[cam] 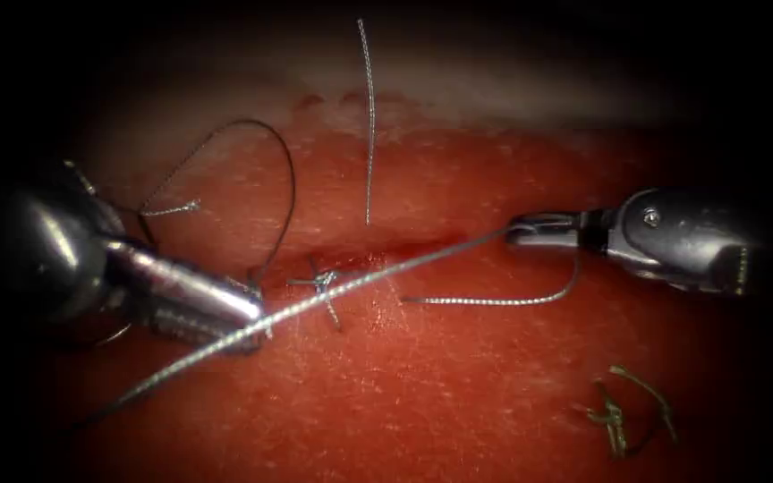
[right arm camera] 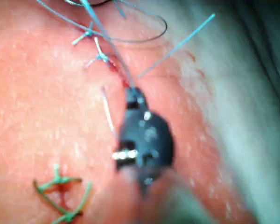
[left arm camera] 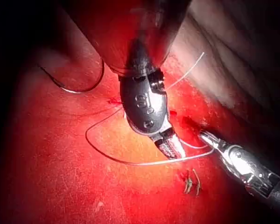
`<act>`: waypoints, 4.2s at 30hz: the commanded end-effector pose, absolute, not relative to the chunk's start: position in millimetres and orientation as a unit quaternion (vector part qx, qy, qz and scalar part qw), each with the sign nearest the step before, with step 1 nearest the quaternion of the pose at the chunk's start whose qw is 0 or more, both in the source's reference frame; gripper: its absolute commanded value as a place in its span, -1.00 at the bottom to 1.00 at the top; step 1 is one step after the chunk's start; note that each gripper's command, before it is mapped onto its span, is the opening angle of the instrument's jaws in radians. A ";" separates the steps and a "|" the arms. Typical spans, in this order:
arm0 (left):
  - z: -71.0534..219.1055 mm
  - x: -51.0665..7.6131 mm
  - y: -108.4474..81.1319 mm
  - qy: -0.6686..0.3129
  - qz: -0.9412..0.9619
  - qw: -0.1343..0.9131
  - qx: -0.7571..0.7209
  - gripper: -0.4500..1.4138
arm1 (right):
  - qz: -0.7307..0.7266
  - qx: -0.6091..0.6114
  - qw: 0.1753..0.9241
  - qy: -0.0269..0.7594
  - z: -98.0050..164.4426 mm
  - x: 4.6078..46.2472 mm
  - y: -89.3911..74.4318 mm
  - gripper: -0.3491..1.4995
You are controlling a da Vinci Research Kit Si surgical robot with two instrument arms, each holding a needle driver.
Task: Wound Closure
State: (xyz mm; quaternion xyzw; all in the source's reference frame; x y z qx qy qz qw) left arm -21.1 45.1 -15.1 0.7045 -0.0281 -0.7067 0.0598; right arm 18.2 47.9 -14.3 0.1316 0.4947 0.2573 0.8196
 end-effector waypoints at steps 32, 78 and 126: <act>-16.5 -23.4 43.5 -0.013 -0.686 0.076 0.724 -0.78 | 0.261 0.135 0.816 0.498 -13.4 19.3 47.2 -1.00; -10.9 -18.3 44.8 -0.157 -0.783 -0.180 0.574 -0.89 | 0.277 0.234 0.723 0.589 -23.2 17.6 48.1 0.96; 3.2 -25.2 43.5 -0.225 -0.842 -0.293 0.392 -0.89 | 0.286 0.224 0.687 0.629 -14.8 29.5 47.3 -1.00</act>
